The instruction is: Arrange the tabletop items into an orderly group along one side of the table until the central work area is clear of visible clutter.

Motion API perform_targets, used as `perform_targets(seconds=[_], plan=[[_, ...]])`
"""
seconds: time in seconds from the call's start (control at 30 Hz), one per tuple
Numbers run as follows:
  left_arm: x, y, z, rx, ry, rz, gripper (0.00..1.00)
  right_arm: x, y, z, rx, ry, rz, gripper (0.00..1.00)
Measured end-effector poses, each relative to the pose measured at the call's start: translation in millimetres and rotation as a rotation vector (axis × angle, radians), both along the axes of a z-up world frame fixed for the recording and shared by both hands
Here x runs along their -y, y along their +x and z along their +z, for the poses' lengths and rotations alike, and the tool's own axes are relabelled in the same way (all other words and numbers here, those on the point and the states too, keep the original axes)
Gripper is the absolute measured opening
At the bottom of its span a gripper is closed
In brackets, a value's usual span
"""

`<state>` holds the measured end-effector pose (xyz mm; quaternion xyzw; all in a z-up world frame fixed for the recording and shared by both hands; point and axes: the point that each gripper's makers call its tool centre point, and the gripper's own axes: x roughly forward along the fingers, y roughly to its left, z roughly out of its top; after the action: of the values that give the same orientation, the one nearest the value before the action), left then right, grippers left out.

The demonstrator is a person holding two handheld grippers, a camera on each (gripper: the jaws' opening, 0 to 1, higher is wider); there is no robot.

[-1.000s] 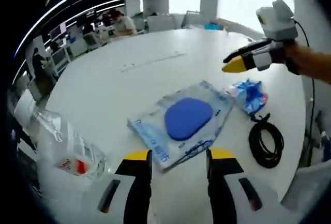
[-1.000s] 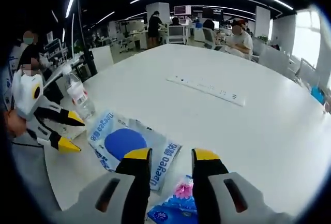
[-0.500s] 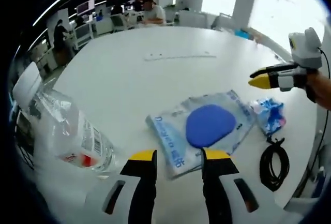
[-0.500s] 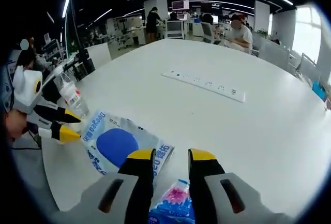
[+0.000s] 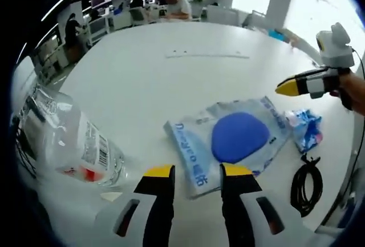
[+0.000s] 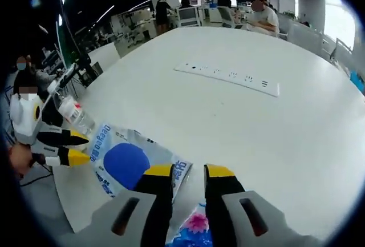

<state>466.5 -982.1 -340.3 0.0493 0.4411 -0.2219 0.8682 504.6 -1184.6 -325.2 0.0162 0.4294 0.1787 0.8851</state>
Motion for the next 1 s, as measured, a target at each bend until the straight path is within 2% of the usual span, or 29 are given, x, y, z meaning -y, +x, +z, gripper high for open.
perform_targets(seconds=[0.2,0.53,0.73,1.0], plan=[[0.9,3.3,-5.4,-0.013,0.002,0.010,0.28,-0.6,4.0,-8.6,-0.040,0.007,-0.017,0.19],[3.7,2.0,-13.5,-0.038,0.010,-0.002,0.24,0.3,4.9,-14.3,-0.071,0.013,-0.024,0.16],[4.1,2.8,-15.8,-0.045,0.016,-0.006,0.22,0.0,4.8,-20.0,-0.094,0.014,-0.029,0.17],[4.7,2.9,-22.3,-0.060,0.031,-0.016,0.18,0.7,1.8,-29.5,-0.130,0.010,-0.036,0.09]])
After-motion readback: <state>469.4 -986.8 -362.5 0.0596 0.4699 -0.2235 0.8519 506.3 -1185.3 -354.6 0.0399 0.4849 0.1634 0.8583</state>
